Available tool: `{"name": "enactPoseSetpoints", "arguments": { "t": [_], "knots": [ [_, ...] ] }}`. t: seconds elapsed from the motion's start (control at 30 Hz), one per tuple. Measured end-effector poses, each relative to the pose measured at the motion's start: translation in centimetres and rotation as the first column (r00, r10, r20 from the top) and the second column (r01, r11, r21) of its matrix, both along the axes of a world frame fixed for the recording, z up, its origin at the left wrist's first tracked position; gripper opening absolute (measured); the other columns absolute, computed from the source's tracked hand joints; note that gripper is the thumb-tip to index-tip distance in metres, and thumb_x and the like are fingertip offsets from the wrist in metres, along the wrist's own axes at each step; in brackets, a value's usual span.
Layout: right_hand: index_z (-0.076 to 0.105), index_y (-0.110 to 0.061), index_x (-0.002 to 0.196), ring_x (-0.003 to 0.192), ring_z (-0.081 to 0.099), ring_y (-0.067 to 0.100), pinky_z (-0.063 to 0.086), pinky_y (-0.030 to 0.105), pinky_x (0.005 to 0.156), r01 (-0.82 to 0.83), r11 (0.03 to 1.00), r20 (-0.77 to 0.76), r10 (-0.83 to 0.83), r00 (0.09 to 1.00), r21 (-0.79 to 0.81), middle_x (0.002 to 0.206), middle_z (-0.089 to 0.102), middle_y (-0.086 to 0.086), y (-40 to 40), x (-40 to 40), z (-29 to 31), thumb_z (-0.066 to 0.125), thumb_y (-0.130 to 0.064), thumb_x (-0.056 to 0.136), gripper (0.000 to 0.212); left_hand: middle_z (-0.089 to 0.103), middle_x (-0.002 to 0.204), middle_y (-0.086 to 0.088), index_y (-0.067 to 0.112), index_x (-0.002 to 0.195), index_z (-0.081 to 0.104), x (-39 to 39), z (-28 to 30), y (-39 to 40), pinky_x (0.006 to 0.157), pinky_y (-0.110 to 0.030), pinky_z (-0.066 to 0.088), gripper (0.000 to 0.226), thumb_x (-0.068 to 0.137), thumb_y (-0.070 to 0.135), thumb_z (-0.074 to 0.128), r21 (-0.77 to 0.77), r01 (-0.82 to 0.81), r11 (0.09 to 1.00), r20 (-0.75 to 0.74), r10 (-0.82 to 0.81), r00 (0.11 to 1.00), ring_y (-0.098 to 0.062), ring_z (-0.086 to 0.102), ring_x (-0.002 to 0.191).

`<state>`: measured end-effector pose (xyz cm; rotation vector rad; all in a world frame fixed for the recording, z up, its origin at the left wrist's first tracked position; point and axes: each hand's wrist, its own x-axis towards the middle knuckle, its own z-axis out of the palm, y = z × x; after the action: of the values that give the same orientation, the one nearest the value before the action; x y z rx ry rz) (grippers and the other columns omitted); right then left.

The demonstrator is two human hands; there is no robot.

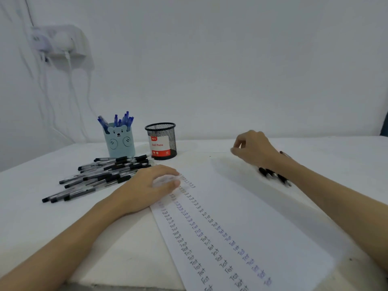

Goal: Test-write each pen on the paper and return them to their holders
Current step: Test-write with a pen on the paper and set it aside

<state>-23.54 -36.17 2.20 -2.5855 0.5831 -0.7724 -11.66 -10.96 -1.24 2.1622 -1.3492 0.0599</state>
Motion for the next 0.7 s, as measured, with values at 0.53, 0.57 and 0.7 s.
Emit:
{"name": "enactPoseSetpoints", "arguments": {
  "t": [0.53,0.57,0.7],
  "knots": [
    [0.062,-0.006,0.107,0.103,0.054,0.029,0.051,0.036,0.082,-0.558,0.745,-0.328,0.458,0.826,-0.365,0.109,0.06,0.014,20.0,11.5,-0.1,0.046,-0.006,0.087,0.026,0.062,0.105,0.021,0.039,0.095,0.066,2.3,-1.6,16.4,0.079,-0.001,0.033,0.019,0.084,0.045,0.052,-0.097,-0.329,0.939,0.093,0.337,0.937,0.011,0.051,0.1],
    [0.061,-0.008,0.108,0.104,0.052,0.028,0.048,0.035,0.08,-0.549,0.723,-0.317,0.45,0.835,-0.419,0.11,0.059,0.013,20.9,12.1,-0.7,0.047,-0.007,0.089,0.024,0.062,0.105,0.018,0.037,0.095,0.066,2.4,-1.8,16.7,0.078,-0.002,0.033,0.014,0.087,0.038,0.054,-0.096,-0.338,0.936,0.096,0.347,0.933,0.011,0.051,0.099],
    [0.056,-0.011,0.115,0.112,0.045,0.024,0.041,0.036,0.092,-0.519,0.614,-0.293,0.436,0.851,-0.595,0.118,0.056,0.007,22.0,13.7,-2.5,0.052,-0.012,0.091,0.024,0.06,0.105,0.013,0.025,0.102,0.068,2.4,-2.0,16.2,0.08,0.0,0.031,0.031,0.082,0.039,0.049,-0.082,-0.334,0.939,0.088,0.341,0.936,0.003,0.054,0.097]
  ]
}}
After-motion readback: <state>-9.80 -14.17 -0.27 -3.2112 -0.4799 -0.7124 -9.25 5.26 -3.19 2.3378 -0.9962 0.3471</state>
